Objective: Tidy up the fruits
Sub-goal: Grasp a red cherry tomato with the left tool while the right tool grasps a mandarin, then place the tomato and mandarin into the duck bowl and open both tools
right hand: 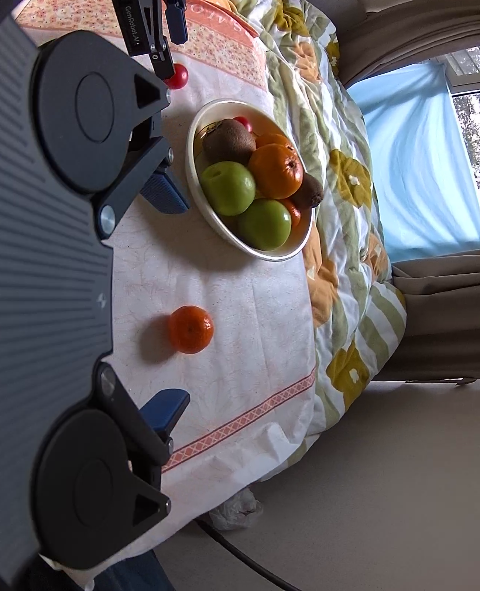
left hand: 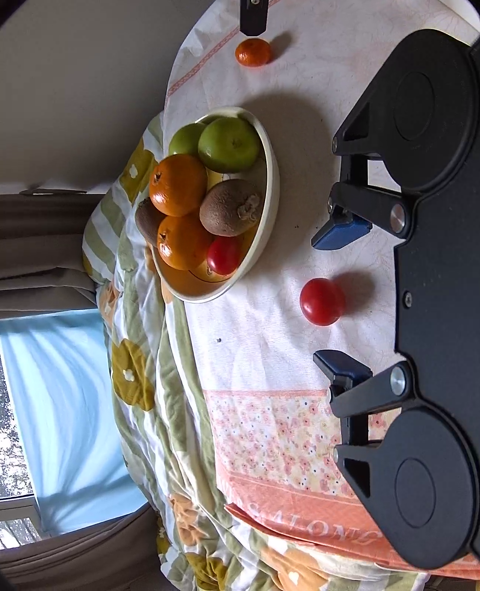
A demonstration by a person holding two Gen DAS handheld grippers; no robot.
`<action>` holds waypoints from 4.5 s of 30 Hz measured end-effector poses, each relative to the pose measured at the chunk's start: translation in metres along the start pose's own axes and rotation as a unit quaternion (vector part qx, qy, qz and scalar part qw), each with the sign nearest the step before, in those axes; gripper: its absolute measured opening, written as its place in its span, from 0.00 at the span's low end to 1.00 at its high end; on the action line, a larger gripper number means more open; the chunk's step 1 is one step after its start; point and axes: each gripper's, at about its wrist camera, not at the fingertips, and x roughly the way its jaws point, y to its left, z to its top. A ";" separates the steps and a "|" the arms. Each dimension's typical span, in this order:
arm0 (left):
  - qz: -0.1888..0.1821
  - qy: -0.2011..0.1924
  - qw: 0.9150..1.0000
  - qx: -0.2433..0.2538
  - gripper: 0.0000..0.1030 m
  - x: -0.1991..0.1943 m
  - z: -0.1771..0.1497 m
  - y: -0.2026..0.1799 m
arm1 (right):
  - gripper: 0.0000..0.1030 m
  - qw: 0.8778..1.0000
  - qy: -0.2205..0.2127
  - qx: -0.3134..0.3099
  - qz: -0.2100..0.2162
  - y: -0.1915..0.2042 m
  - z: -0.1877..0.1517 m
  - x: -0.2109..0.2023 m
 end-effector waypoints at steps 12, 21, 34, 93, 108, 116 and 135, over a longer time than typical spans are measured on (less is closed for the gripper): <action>0.009 0.020 1.000 0.013 0.37 0.030 0.002 -0.007 | 1.00 1.000 0.026 -0.006 -0.002 0.001 -0.002 0.038; 0.005 0.027 0.999 0.018 0.36 0.028 0.003 -0.008 | 0.90 0.999 0.037 -0.001 -0.004 -0.001 0.001 0.054; -0.001 0.030 0.999 0.026 0.36 0.020 -0.005 -0.010 | 0.73 0.999 0.045 0.012 -0.021 -0.014 0.003 0.072; -0.009 -0.015 1.000 0.016 0.36 0.028 0.121 -0.005 | 0.53 0.992 0.021 -0.065 0.108 0.053 0.148 0.062; -0.031 0.021 0.999 0.029 0.93 0.060 0.123 -0.012 | 0.53 0.990 0.067 -0.062 0.112 0.042 0.156 0.120; -0.031 0.016 0.999 0.023 0.94 0.037 0.129 -0.011 | 0.53 0.990 0.067 -0.048 0.113 0.032 0.167 0.125; 0.001 0.021 1.000 -0.018 0.94 0.023 0.118 0.006 | 0.83 0.984 0.106 -0.025 0.144 0.036 0.148 0.150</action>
